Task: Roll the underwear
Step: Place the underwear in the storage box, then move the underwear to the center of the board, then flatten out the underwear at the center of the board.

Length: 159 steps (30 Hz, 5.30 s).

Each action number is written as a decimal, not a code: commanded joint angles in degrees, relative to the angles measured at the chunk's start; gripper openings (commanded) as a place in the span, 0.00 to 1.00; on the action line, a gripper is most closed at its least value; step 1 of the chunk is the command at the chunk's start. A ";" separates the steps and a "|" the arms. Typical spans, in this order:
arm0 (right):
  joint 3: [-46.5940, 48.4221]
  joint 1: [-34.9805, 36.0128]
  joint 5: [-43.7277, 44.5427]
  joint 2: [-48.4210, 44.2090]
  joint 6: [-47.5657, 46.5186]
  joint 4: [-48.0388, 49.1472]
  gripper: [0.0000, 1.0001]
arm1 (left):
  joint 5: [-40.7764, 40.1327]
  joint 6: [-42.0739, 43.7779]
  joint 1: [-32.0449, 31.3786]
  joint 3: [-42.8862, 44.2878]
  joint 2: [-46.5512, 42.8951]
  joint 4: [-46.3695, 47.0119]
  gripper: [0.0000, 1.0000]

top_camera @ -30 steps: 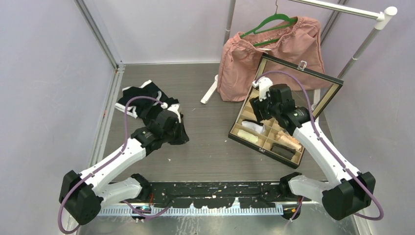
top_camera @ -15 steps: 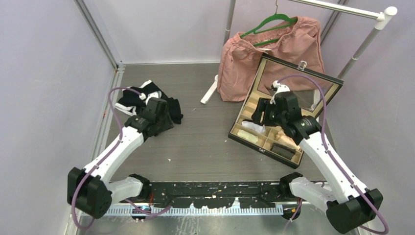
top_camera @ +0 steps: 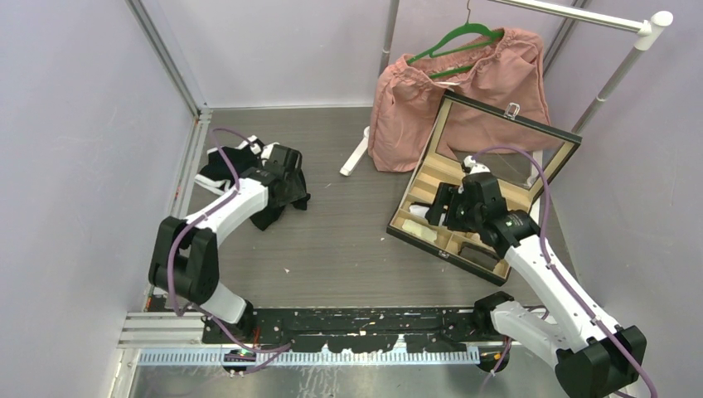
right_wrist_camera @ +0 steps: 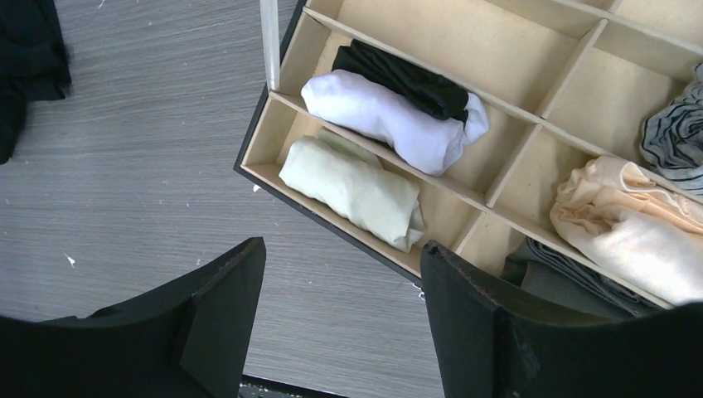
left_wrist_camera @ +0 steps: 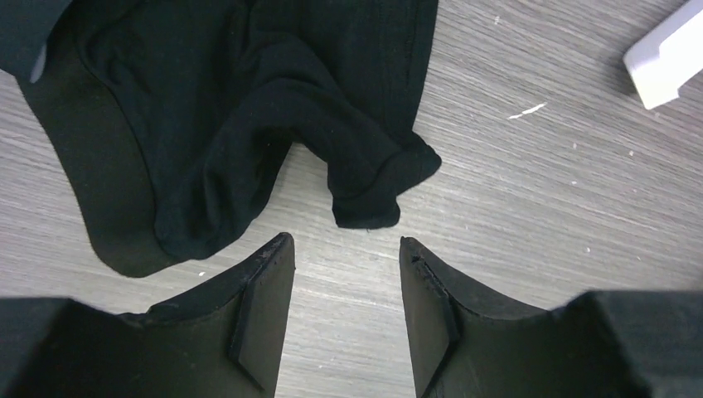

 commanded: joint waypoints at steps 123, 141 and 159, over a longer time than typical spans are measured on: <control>-5.66 -0.17 -9.10 -1.53 3.67 9.02 0.72 | 6.76 0.70 0.42 -9.52 -15.58 -4.37 0.48; -5.39 -0.16 -9.85 -1.03 3.35 8.05 0.72 | 5.92 -6.23 0.38 3.44 -2.11 -1.87 0.65; -3.79 0.09 -14.61 0.44 -1.55 5.71 0.68 | 4.64 -4.56 0.80 8.15 11.82 3.27 0.32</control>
